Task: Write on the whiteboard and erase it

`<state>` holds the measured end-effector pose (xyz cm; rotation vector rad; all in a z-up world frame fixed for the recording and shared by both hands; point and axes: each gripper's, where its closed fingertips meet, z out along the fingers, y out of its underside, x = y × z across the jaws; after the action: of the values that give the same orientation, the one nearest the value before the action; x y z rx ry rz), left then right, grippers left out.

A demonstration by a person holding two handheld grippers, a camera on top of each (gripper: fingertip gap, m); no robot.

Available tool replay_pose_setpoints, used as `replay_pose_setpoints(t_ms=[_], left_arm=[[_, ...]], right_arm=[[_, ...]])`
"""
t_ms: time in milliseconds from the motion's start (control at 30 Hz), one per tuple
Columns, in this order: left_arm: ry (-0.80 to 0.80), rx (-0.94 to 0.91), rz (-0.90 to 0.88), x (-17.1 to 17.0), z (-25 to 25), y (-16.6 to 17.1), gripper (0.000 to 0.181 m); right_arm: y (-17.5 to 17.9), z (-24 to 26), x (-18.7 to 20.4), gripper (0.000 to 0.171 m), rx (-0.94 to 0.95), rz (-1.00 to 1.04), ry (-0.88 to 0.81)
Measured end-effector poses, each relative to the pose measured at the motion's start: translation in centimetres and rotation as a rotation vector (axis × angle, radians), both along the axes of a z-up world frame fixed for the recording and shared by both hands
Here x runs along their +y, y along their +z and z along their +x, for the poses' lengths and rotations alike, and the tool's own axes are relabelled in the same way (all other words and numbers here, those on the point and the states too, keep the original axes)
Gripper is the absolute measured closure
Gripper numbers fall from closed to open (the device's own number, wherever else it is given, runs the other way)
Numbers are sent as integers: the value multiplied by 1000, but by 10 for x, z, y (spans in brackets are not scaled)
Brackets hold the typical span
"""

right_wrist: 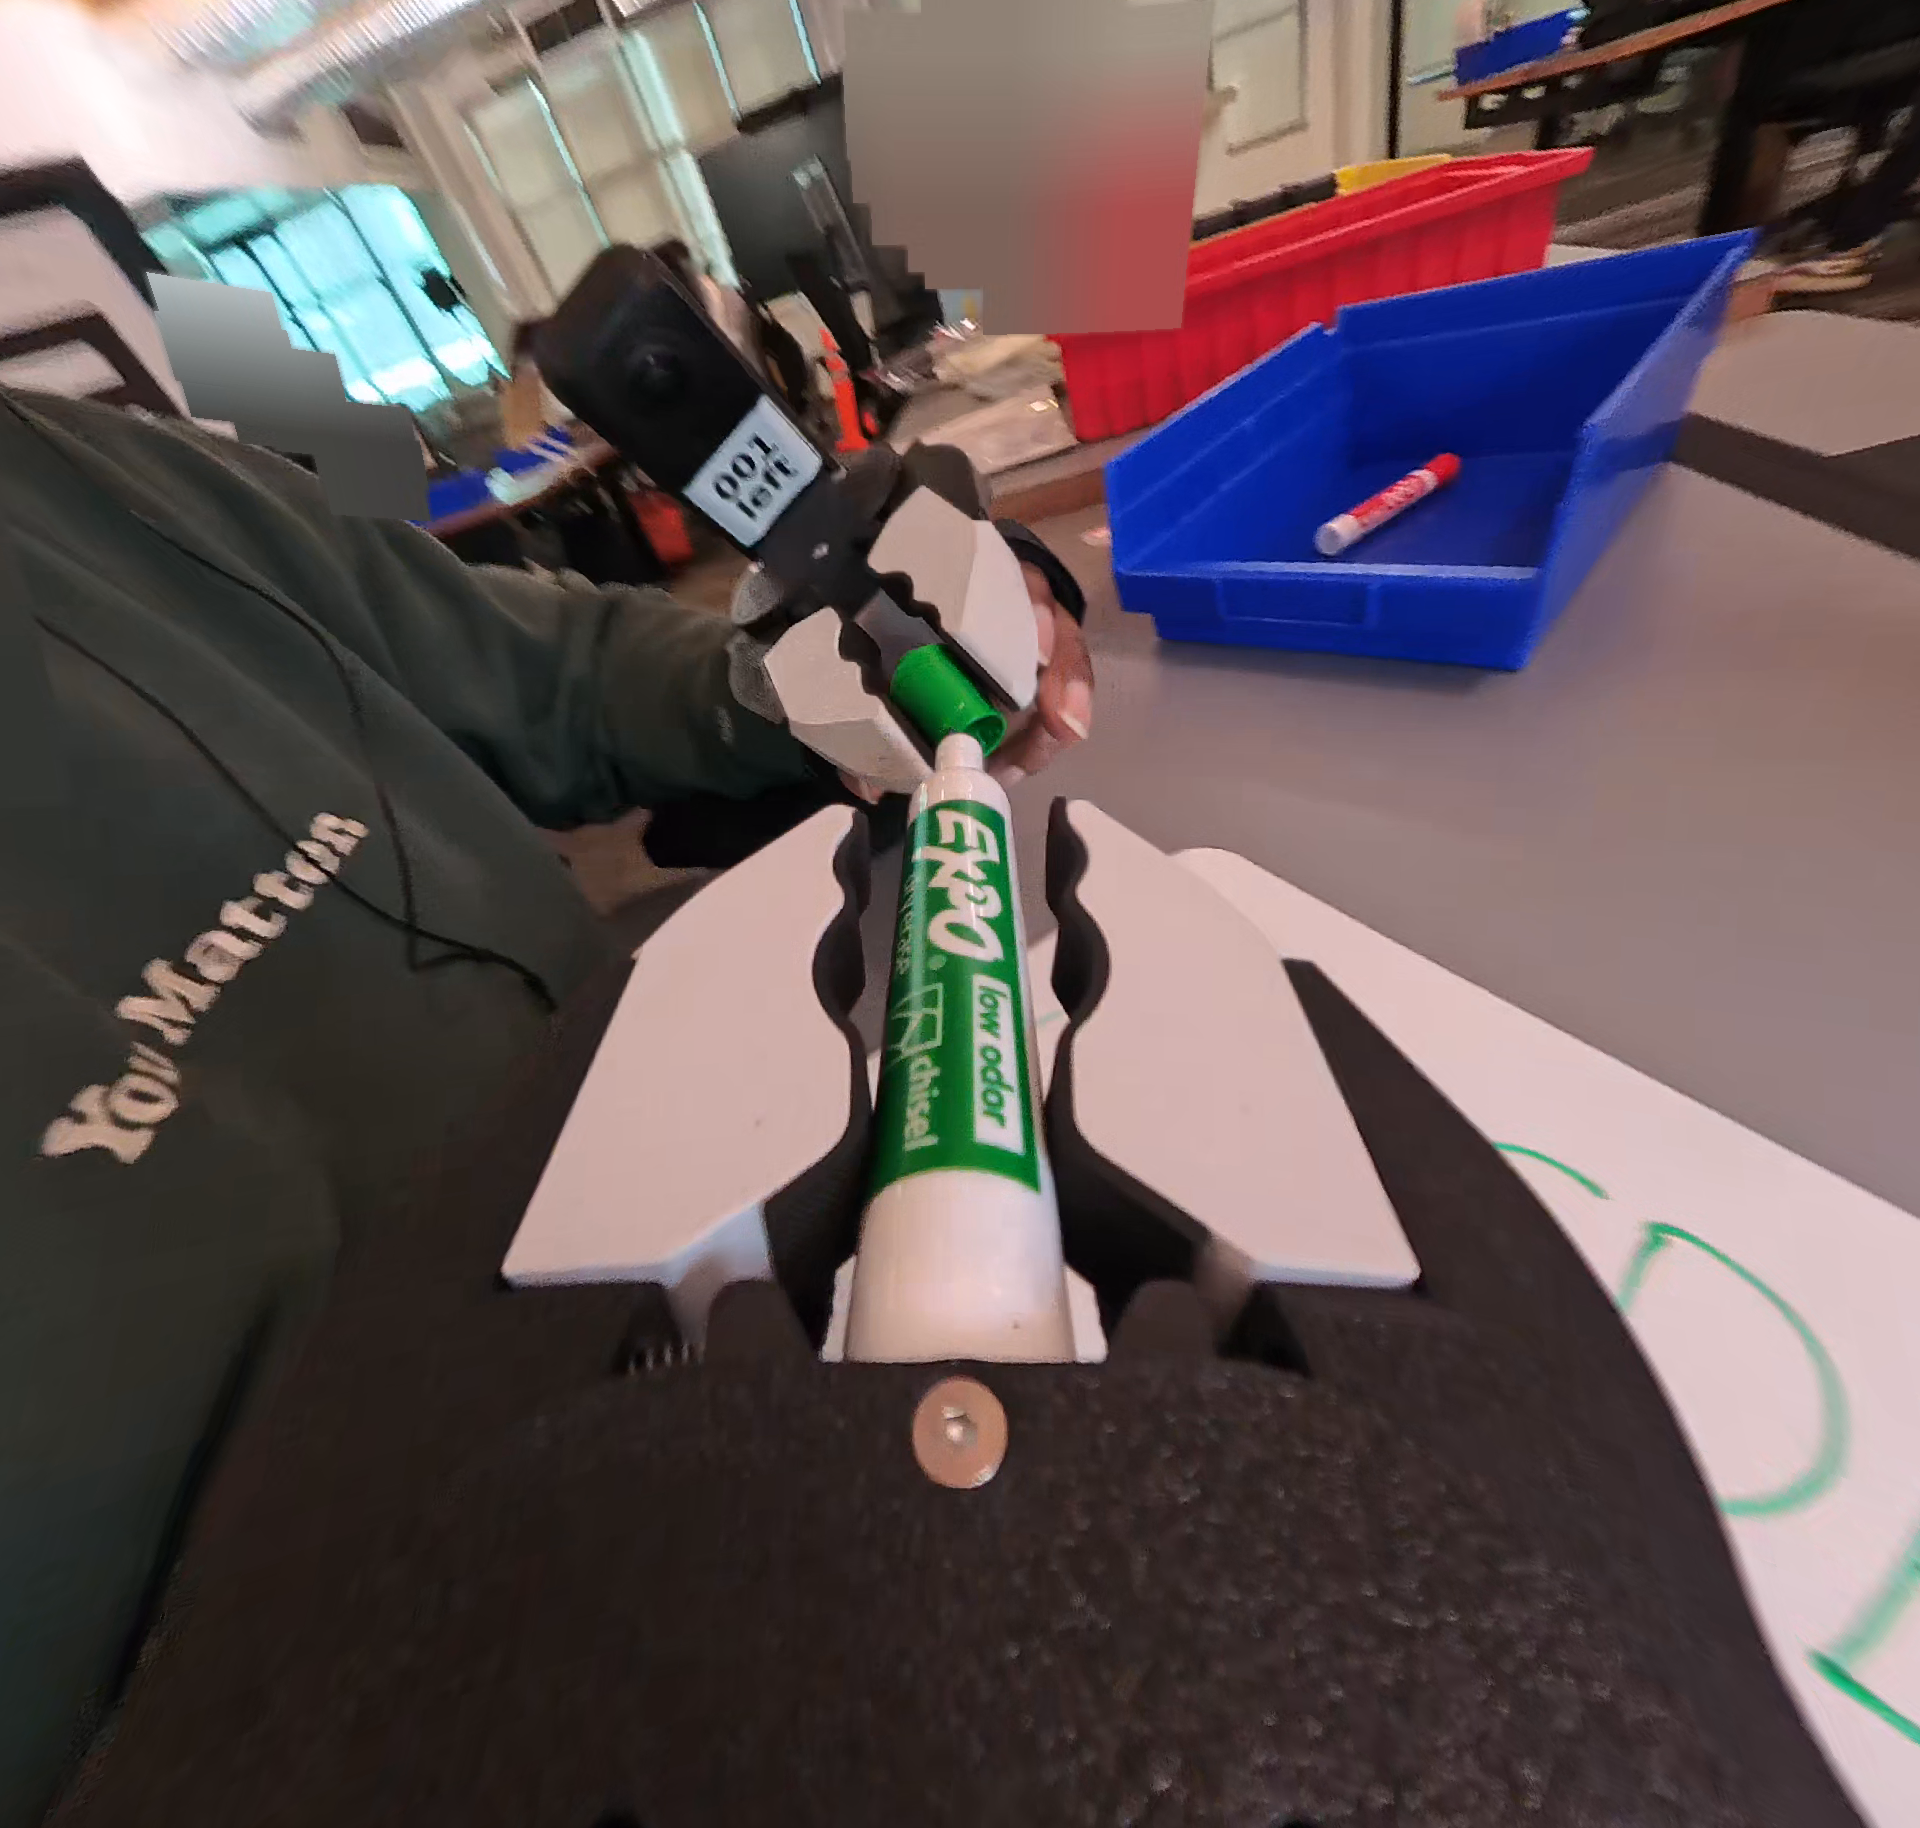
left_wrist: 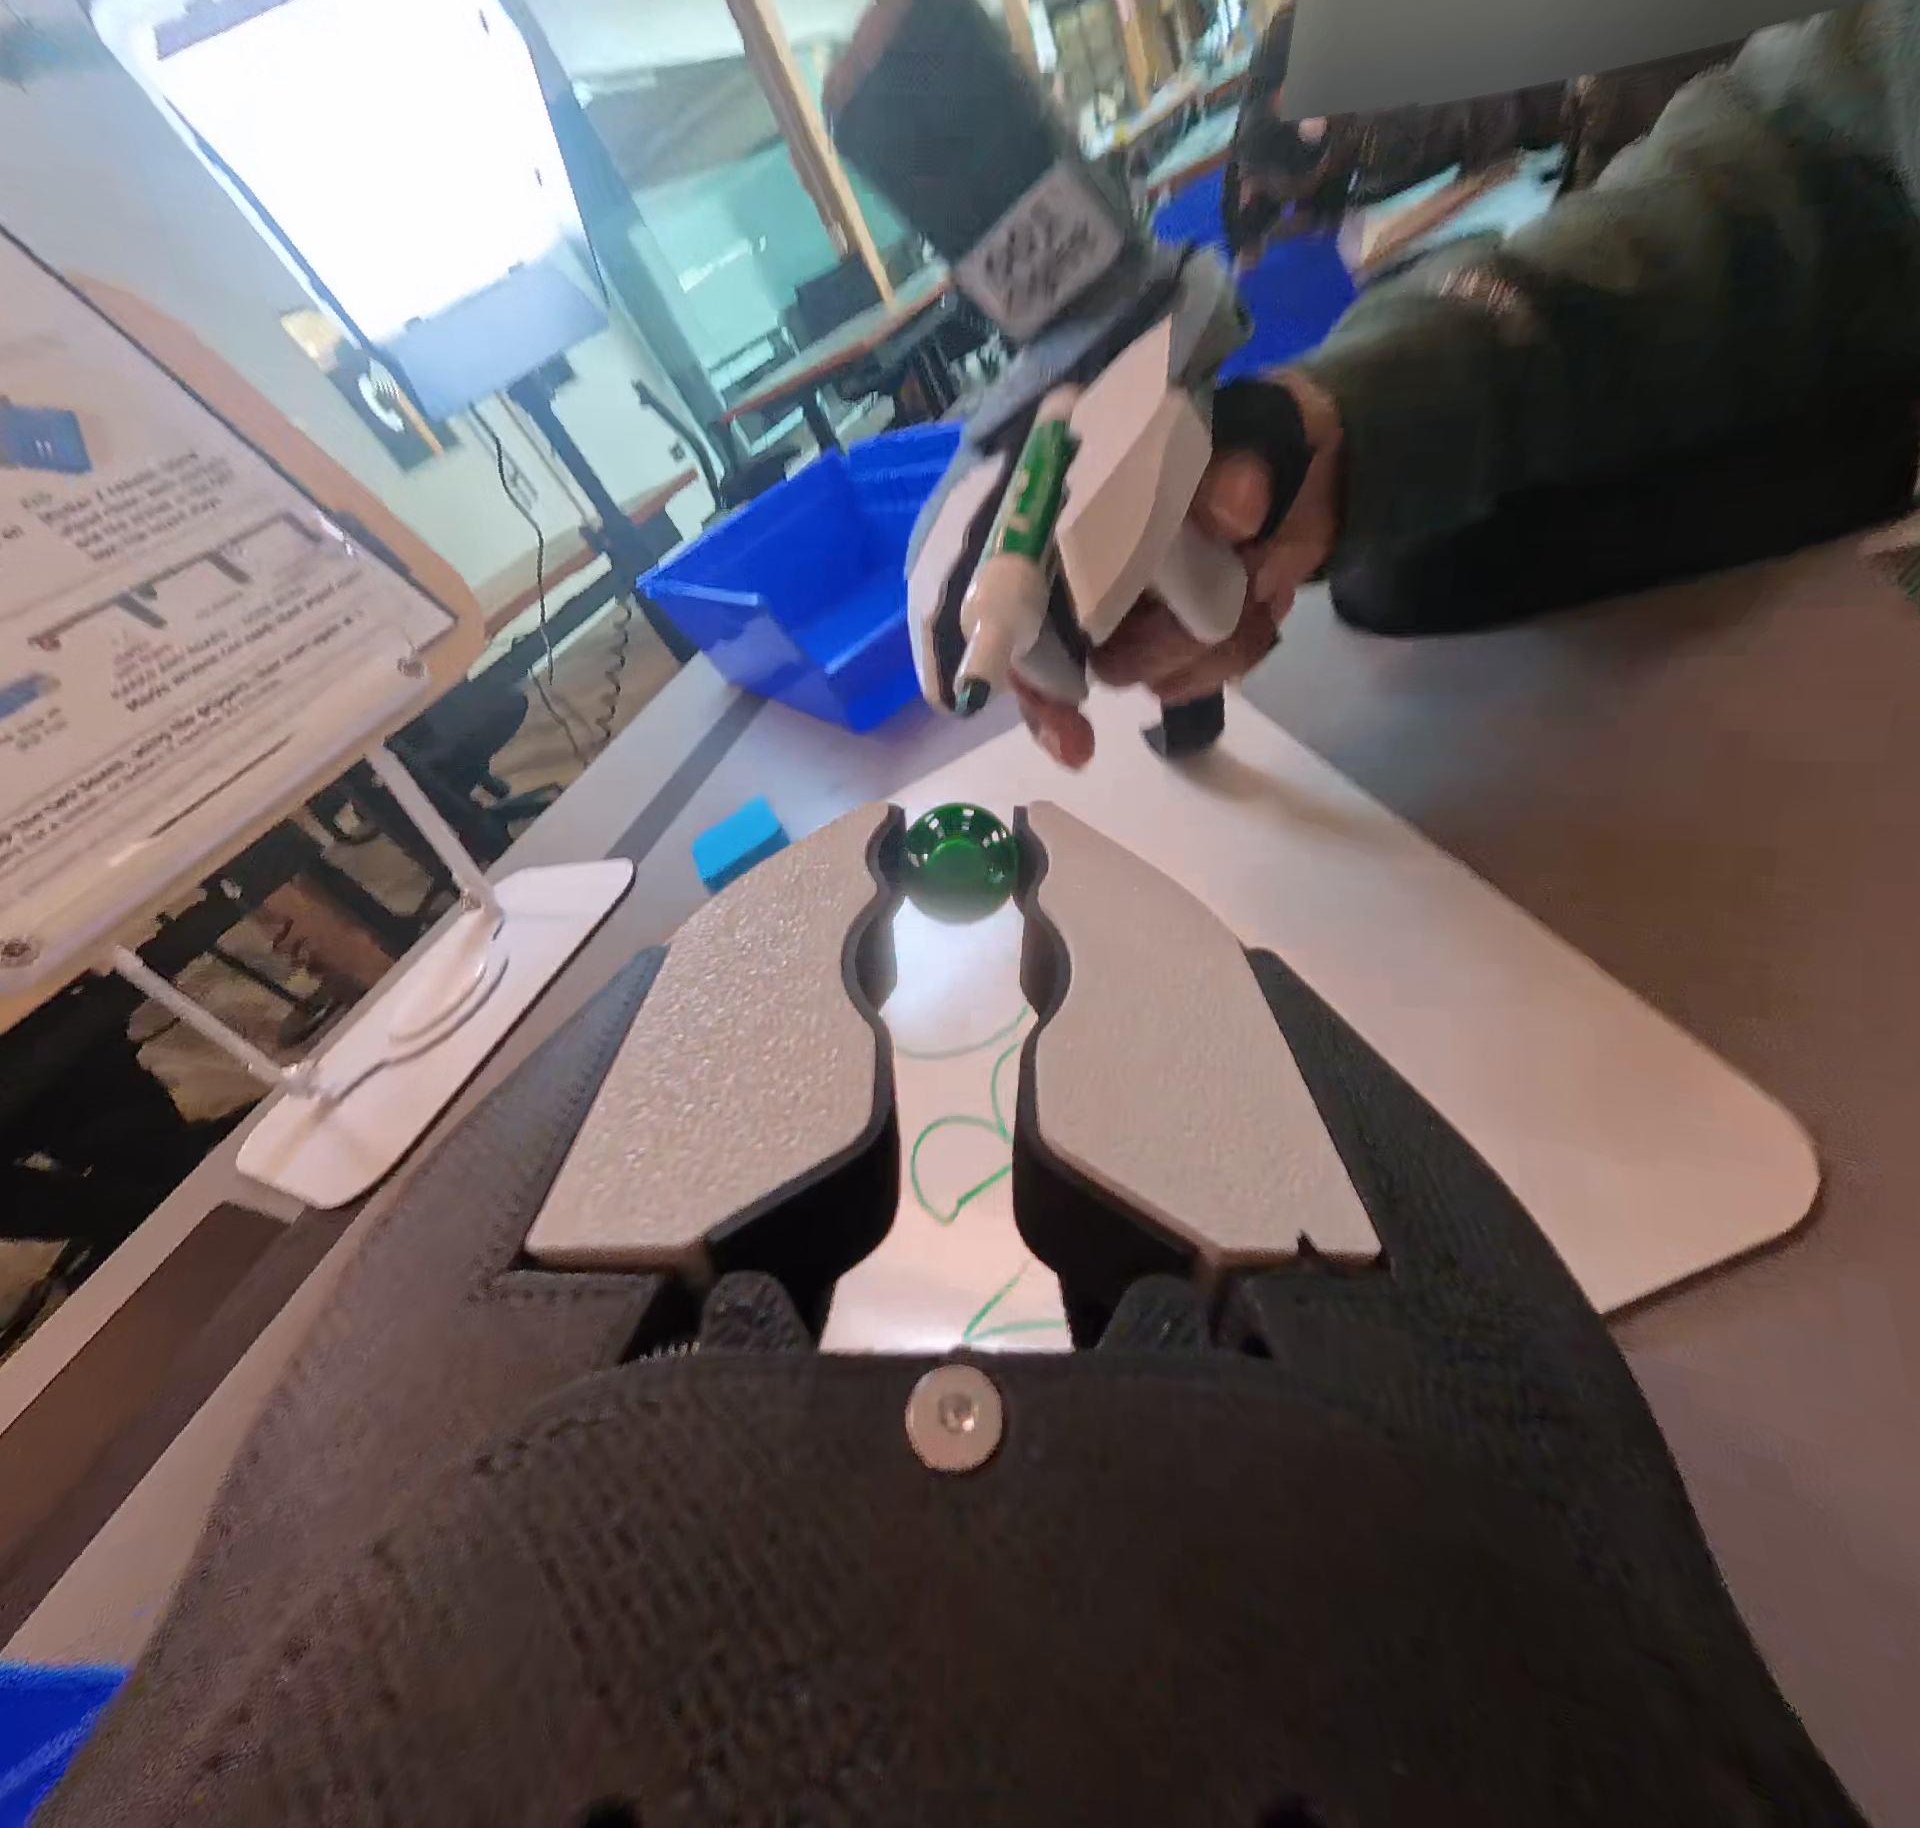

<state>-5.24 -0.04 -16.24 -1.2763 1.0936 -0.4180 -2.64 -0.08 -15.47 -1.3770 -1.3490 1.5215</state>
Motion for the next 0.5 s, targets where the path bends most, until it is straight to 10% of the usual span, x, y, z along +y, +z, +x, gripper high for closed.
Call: replay_pose_setpoints(t_ms=[500], left_arm=[[-162, -114, 46, -27, 32, 23, 161]], right_arm=[[16, 5, -30, 137, 106, -342, 204]])
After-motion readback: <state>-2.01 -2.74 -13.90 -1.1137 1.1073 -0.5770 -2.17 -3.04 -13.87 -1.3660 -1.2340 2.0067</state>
